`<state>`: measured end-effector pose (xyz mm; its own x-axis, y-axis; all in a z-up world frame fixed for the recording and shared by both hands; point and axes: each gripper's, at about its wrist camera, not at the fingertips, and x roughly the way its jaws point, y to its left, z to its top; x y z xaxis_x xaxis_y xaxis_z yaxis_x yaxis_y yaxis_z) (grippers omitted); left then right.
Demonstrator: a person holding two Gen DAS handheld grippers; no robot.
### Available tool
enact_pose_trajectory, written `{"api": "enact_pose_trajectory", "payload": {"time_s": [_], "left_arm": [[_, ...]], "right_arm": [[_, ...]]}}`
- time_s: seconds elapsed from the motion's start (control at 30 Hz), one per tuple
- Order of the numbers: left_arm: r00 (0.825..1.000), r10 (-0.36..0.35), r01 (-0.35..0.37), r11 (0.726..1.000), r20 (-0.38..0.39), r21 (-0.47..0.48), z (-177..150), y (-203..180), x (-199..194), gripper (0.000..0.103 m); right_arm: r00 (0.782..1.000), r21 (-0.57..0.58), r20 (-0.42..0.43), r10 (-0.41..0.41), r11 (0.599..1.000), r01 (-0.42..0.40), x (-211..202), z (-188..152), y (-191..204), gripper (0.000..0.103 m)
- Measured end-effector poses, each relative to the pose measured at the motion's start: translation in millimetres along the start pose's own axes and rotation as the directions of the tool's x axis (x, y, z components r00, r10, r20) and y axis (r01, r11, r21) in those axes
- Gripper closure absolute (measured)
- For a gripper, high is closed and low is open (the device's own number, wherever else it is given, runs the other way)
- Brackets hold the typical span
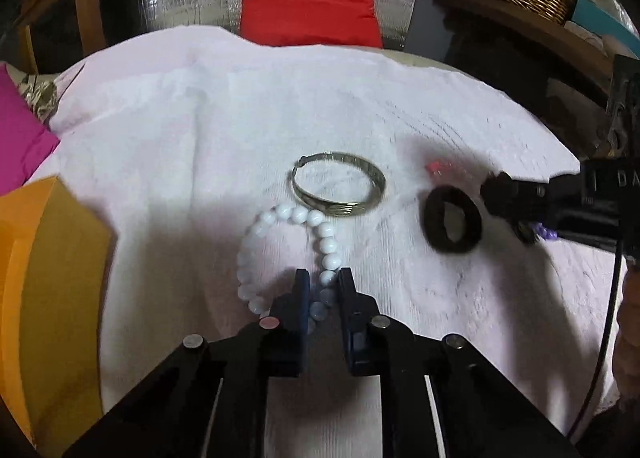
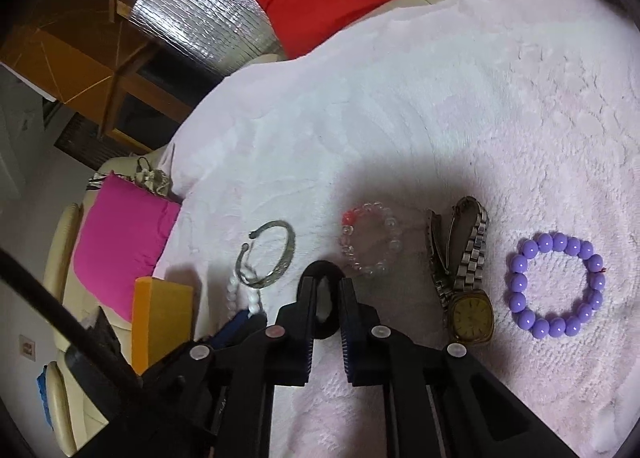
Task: Organize jewelry
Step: 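Grasp the white pearl bracelet with the left tool while the right tool grasps the black band, then carry both items into the orange box and open both tools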
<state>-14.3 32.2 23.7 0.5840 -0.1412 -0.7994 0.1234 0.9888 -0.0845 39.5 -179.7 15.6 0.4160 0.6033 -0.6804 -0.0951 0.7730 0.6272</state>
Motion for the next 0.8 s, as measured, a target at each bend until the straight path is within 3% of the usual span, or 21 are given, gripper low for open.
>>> {"api": "enact_pose_trajectory", "payload": {"time_s": [0.17,0.33,0.47,0.57,0.67,0.73,0.8], "left_arm": [[0.999,-0.021,0.020,0.999,-0.034,-0.041,-17,6,-18,0.094],[0.999,0.002,-0.003,1.000,-0.038,-0.020,-25,-2,-21,0.094],[0.999,0.031,-0.030,1.000,-0.041,0.007,-26,-2,-18,0.093],[0.998,0.051,-0.049,0.998,-0.045,0.046,-26,-5,-15,0.092],[0.997,0.067,-0.063,0.994,-0.041,0.088,-25,-9,-11,0.089],[0.997,0.065,-0.061,0.994,-0.035,0.095,-26,-9,-11,0.089],[0.998,0.060,-0.056,0.994,-0.031,0.095,-27,-9,-11,0.089]], "right_arm": [[0.999,0.009,0.011,0.034,0.999,-0.034,-17,-3,2,0.091],[1.000,0.050,-0.001,0.014,0.999,-0.014,-19,-5,-1,0.087],[1.000,0.058,-0.017,-0.022,0.998,0.023,-6,-5,1,0.076],[0.995,0.027,-0.009,-0.097,0.995,0.097,5,-6,7,0.055],[0.991,-0.006,0.006,-0.131,0.991,0.131,15,-6,13,0.056],[0.986,-0.039,0.017,-0.167,0.985,0.167,22,-7,18,0.074],[0.981,-0.068,0.024,-0.193,0.979,0.194,27,-9,22,0.081]]}}
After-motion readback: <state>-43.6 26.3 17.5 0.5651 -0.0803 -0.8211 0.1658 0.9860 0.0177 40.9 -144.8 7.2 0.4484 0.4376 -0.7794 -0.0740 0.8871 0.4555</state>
